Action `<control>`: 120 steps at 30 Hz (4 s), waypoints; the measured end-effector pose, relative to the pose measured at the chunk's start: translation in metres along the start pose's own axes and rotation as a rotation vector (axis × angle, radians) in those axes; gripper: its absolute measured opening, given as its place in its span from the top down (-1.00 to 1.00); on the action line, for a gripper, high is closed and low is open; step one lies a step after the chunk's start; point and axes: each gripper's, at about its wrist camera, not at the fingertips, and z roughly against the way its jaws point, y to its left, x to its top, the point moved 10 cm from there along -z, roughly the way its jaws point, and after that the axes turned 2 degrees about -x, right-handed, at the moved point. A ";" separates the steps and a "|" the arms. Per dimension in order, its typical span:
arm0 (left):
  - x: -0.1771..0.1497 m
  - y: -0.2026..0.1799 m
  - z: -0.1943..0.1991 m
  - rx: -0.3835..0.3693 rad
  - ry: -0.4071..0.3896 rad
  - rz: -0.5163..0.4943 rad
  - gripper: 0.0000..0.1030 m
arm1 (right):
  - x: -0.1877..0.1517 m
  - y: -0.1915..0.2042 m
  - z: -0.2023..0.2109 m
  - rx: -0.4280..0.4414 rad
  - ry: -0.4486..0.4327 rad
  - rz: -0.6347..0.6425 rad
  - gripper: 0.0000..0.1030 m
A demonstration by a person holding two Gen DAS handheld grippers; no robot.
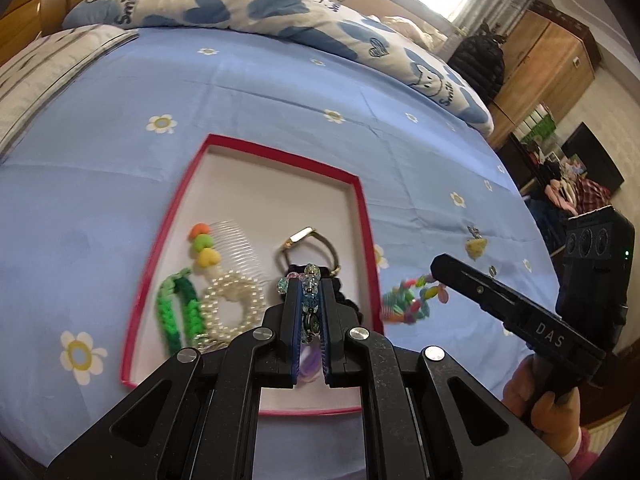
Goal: Organize jewelry
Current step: 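Carry both bead bracelets over the red tray with both grippers, then open both grippers to drop the bead bracelets into the tray, then grasp the green hair tie with the left gripper while the right gripper grasps the gold ring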
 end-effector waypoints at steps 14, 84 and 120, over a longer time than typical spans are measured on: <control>0.005 0.033 -0.003 0.033 -0.011 0.048 0.88 | 0.005 0.036 -0.038 0.047 0.022 0.014 0.83; -0.046 -0.093 -0.056 -0.043 0.164 -0.133 -0.11 | -0.056 -0.170 0.098 -0.251 -0.071 -0.311 -0.20; -0.068 -0.125 -0.149 0.086 0.294 -0.237 0.77 | -0.026 -0.331 0.106 -0.567 -0.056 -0.225 -0.16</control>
